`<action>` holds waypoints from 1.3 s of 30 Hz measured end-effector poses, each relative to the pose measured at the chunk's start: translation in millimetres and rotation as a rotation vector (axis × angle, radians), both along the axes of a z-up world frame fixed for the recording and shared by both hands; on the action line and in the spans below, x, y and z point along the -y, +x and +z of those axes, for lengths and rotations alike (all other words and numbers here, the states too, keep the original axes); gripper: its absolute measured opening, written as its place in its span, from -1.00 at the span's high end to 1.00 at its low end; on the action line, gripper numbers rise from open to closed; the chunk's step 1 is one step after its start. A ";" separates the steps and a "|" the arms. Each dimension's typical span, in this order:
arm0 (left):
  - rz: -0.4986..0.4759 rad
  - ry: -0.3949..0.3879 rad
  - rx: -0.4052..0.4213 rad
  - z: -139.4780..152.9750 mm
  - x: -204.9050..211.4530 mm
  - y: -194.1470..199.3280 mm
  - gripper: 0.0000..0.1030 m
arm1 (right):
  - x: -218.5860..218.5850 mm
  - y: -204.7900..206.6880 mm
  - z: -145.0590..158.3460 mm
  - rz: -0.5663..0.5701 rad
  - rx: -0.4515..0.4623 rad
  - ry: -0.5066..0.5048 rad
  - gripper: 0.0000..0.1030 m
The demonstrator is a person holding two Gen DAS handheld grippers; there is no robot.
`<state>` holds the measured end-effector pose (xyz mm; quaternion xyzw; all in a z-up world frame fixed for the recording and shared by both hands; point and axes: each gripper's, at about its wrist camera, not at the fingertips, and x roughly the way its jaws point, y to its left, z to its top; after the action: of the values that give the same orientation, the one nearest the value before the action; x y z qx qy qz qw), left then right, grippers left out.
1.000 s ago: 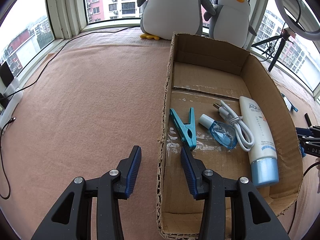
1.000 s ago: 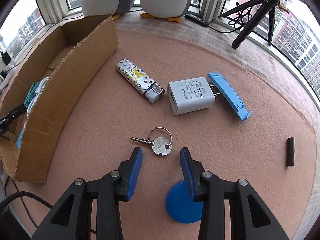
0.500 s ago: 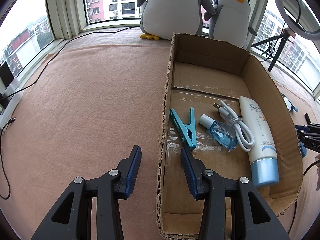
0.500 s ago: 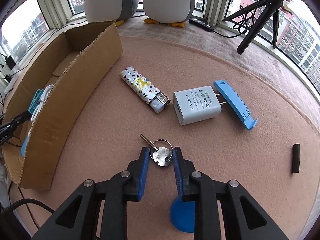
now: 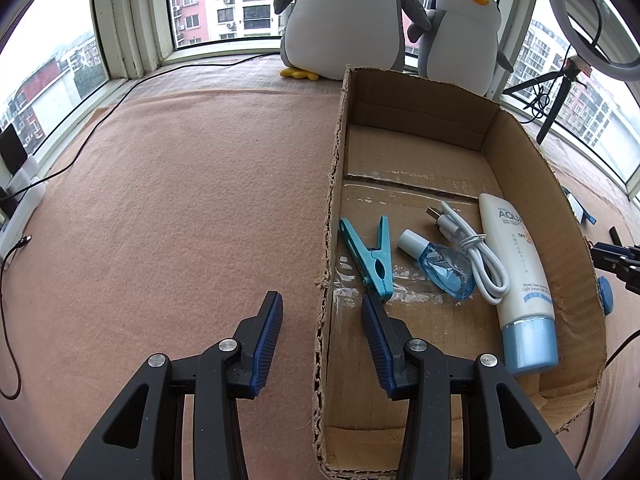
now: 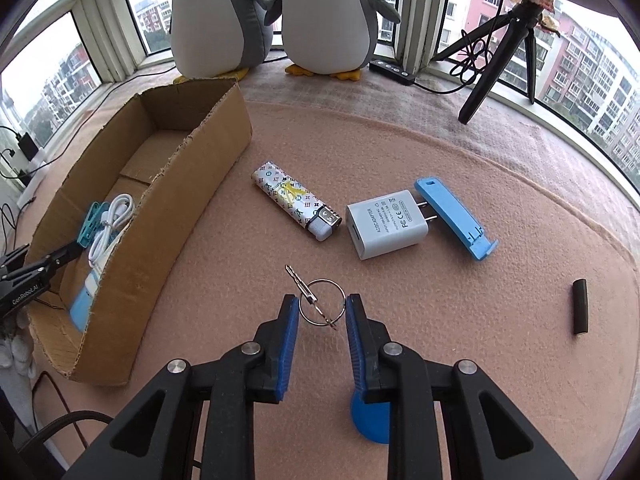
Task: Organize rigid objects
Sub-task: 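Carry the keys with the right tool over the box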
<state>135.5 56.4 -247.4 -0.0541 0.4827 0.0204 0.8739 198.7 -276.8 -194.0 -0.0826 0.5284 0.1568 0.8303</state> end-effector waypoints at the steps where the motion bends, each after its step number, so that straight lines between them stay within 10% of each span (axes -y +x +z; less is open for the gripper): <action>1: -0.001 -0.001 0.000 -0.2 0.1 -0.3 0.11 | -0.9 0.1 2.0 0.000 0.007 0.002 0.58; 20: 0.000 -0.002 0.001 -0.4 -1.6 0.6 0.11 | -67.9 15.3 59.2 0.104 0.106 0.102 0.58; 39: -0.001 0.001 0.002 -0.2 -1.9 0.4 0.11 | -140.1 50.6 52.0 0.169 0.094 0.107 0.58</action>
<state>135.9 58.3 -247.6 -0.0533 0.4817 0.0203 0.8745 249.3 -136.7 -142.0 -0.0895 0.4707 0.2503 0.8413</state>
